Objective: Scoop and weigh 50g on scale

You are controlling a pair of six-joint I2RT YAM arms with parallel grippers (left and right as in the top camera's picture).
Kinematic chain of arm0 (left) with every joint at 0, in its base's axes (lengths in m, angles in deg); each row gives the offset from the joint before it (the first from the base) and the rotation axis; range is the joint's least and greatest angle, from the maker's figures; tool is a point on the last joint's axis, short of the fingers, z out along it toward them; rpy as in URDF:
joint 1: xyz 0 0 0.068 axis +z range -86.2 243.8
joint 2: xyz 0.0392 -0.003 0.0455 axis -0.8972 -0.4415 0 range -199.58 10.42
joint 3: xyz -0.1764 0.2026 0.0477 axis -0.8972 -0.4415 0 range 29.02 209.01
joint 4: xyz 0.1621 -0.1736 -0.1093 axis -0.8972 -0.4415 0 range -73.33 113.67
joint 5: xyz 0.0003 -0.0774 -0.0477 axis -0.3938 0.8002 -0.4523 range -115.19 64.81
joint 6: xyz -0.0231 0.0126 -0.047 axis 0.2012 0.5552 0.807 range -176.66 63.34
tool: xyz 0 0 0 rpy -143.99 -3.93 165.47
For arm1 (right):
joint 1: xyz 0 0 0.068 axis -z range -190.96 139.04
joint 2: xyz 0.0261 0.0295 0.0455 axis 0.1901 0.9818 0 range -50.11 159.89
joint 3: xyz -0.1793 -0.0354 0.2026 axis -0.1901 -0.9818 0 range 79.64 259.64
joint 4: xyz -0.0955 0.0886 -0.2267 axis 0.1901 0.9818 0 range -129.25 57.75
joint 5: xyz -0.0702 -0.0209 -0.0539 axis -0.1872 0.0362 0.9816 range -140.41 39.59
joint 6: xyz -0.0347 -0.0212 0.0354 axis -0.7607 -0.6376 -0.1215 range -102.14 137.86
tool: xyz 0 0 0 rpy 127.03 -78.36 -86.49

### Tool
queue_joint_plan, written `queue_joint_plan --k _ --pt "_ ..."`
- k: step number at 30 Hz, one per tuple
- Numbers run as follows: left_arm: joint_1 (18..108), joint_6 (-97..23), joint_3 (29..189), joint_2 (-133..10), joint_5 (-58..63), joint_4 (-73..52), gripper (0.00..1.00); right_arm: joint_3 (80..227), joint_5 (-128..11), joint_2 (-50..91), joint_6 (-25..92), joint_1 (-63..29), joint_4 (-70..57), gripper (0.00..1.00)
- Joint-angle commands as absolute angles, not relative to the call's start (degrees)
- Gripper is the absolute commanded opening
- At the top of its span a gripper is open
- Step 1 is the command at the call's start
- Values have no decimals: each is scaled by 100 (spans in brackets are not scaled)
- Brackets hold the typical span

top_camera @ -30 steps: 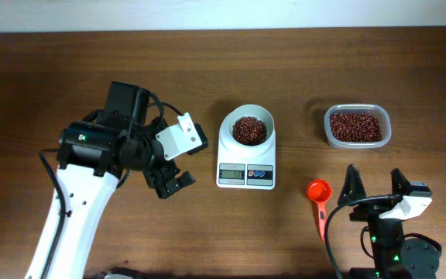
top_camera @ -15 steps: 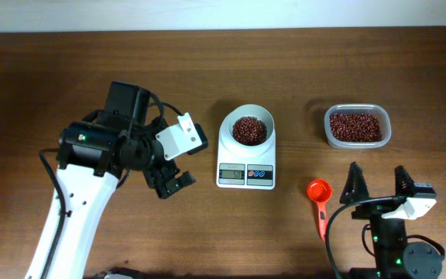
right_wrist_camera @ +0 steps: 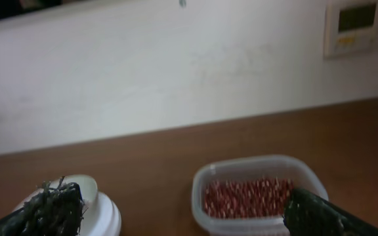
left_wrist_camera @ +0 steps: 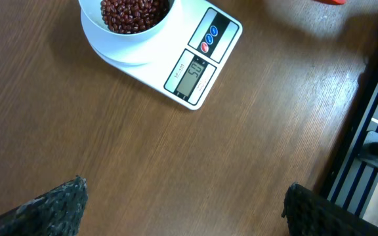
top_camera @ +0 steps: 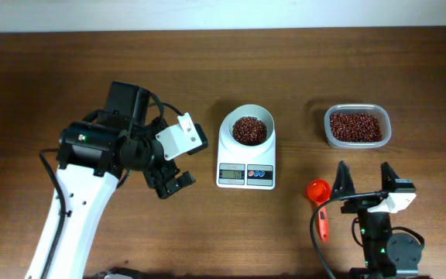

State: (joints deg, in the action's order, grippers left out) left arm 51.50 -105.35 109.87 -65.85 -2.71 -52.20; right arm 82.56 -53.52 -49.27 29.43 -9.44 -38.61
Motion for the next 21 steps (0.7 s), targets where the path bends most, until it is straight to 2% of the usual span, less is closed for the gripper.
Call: queue_joint_plan --k 1,21 --pt "5170 -10624 10961 -6509 -249 -5225 99 8070 -5442 -4993 2897 -904 -3939 99" --pt "5170 -10624 10961 -6511 -249 -5225 99 7996 -5271 -4993 2418 -904 -3474 99"
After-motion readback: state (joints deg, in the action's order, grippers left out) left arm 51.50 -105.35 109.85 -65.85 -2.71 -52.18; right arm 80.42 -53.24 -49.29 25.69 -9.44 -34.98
